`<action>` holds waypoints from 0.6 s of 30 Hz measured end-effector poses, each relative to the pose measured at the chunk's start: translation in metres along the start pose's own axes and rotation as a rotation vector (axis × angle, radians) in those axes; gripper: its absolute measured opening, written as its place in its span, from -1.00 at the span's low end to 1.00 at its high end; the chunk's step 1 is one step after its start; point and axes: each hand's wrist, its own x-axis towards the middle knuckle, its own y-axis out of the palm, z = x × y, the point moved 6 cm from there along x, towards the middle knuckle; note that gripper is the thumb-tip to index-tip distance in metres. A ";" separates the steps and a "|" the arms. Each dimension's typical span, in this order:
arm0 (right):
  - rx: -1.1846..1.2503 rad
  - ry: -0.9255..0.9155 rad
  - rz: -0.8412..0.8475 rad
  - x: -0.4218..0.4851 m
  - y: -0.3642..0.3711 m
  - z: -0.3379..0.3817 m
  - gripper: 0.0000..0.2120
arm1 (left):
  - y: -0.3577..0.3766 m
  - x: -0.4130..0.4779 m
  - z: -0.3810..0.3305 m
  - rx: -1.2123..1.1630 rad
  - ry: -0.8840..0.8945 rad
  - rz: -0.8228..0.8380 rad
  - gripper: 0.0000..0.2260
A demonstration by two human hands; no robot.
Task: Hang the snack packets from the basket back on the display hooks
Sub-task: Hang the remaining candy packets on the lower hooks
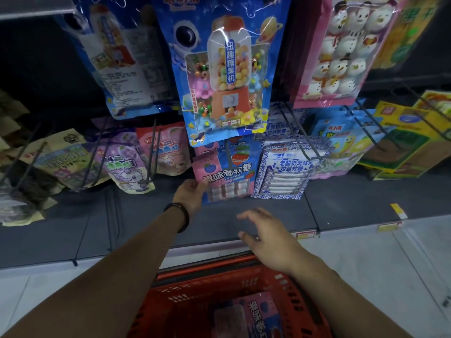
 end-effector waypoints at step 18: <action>-0.307 0.424 0.535 -0.056 0.198 -0.117 -0.62 | -0.015 -0.214 0.069 1.045 0.344 0.841 -0.74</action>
